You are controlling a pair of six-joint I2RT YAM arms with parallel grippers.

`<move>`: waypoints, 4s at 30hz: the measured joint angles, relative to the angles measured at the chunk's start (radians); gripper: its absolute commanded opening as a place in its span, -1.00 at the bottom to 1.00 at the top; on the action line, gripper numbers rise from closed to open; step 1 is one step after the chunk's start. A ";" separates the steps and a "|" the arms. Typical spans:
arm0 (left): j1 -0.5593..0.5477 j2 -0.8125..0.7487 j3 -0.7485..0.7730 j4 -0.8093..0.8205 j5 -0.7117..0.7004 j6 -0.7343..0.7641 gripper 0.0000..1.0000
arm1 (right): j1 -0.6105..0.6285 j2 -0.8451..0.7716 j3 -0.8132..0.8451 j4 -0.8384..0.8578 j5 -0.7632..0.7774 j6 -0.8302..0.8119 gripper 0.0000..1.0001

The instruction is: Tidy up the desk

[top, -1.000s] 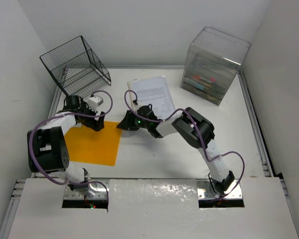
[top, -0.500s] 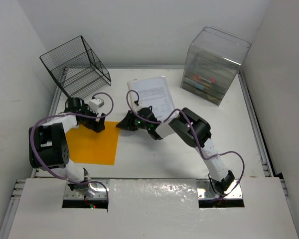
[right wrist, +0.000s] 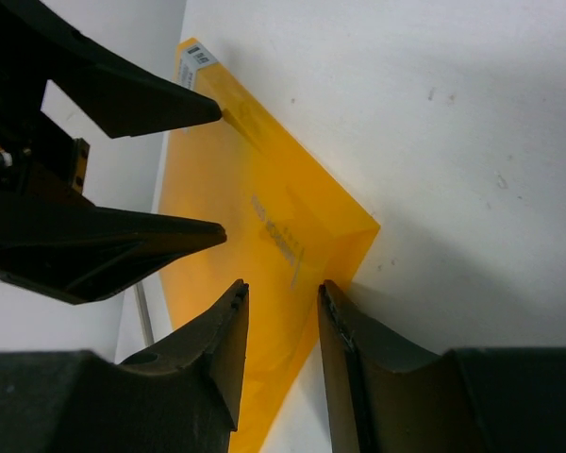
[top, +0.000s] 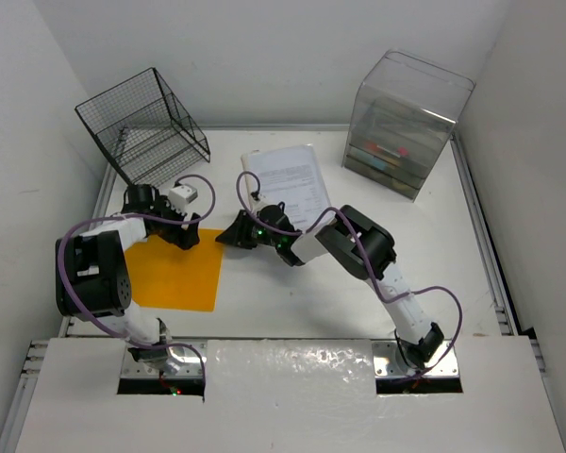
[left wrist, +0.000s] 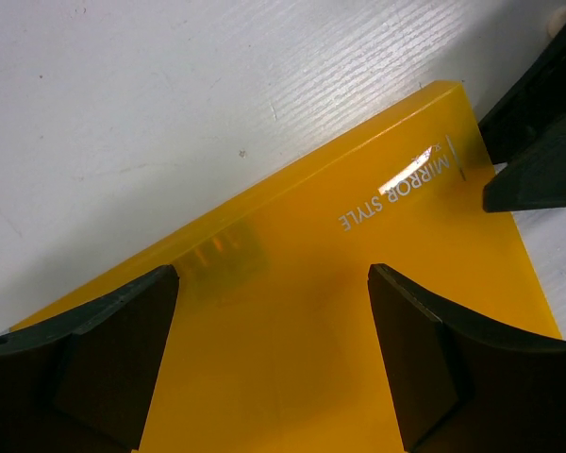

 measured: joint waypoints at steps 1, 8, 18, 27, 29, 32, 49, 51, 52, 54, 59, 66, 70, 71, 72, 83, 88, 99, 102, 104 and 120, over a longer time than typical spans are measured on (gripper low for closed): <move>0.000 0.001 0.000 0.000 0.001 0.001 0.59 | 0.000 0.010 0.007 0.001 0.000 0.003 -0.31; 0.000 0.004 0.000 0.000 0.009 0.014 0.53 | 0.002 0.032 0.046 -0.014 -0.001 0.014 -0.32; 0.000 0.014 0.005 -0.001 0.023 0.025 0.51 | 0.002 0.095 0.126 -0.021 0.022 0.040 -1.00; 0.000 -0.054 0.025 -0.150 0.053 0.135 0.71 | 0.005 0.019 0.002 0.006 0.037 -0.111 -1.00; 0.000 -0.103 0.074 -0.241 0.061 0.201 0.84 | 0.005 -0.021 -0.037 0.000 0.027 -0.180 -1.00; 0.000 -0.165 0.194 -0.344 0.075 0.312 0.89 | 0.005 -0.081 -0.064 -0.005 0.002 -0.283 -1.00; -0.003 -0.043 0.425 -0.748 0.201 0.818 0.94 | 0.005 -0.211 -0.075 -0.033 -0.082 -0.547 -1.00; -0.010 -0.043 0.424 -0.739 0.205 0.828 0.95 | 0.005 -0.233 -0.081 -0.039 -0.089 -0.566 -1.00; -0.014 -0.043 0.424 -0.732 0.206 0.830 0.94 | 0.005 -0.240 -0.083 -0.041 -0.094 -0.576 -1.00; -0.020 -0.040 0.425 -0.723 0.207 0.833 0.95 | 0.005 -0.264 -0.089 -0.045 -0.102 -0.590 -1.00; -0.037 0.019 0.453 -0.724 0.214 0.839 0.94 | 0.005 -0.276 -0.089 -0.047 -0.119 -0.613 -1.00; -0.044 0.092 0.486 -0.762 0.224 0.891 0.94 | 0.005 -0.276 -0.090 -0.055 -0.126 -0.636 -1.00; -0.047 0.106 0.486 -0.774 0.224 0.914 0.94 | 0.006 -0.286 -0.099 -0.057 -0.135 -0.654 -1.00; -0.048 0.113 0.488 -0.780 0.225 0.919 0.94 | 0.006 -0.290 -0.100 -0.061 -0.140 -0.658 -1.00; -0.049 0.120 0.492 -0.784 0.226 0.924 0.93 | 0.006 -0.293 -0.100 -0.066 -0.143 -0.661 -1.00; -0.075 0.165 0.521 -0.846 0.226 0.986 0.39 | 0.006 -0.330 -0.119 -0.110 -0.150 -0.704 -1.00; -0.087 0.169 0.515 -0.895 0.229 1.032 -0.60 | 0.006 -0.364 -0.129 -0.138 -0.156 -0.742 -1.00; -0.088 0.070 0.458 -0.978 0.242 0.975 -1.00 | 0.006 -0.433 -0.195 -0.148 -0.169 -0.812 -0.89; -0.089 0.014 0.446 -0.973 0.250 0.898 -1.00 | 0.006 -0.468 -0.216 -0.145 -0.164 -0.818 -0.41; -0.089 -0.016 0.439 -0.954 0.254 0.831 -1.00 | 0.005 -0.500 -0.238 -0.147 -0.153 -0.816 -0.06; -0.089 -0.150 0.380 -0.644 0.219 0.349 -1.00 | -0.114 -0.808 -0.465 -0.327 0.096 -0.812 0.68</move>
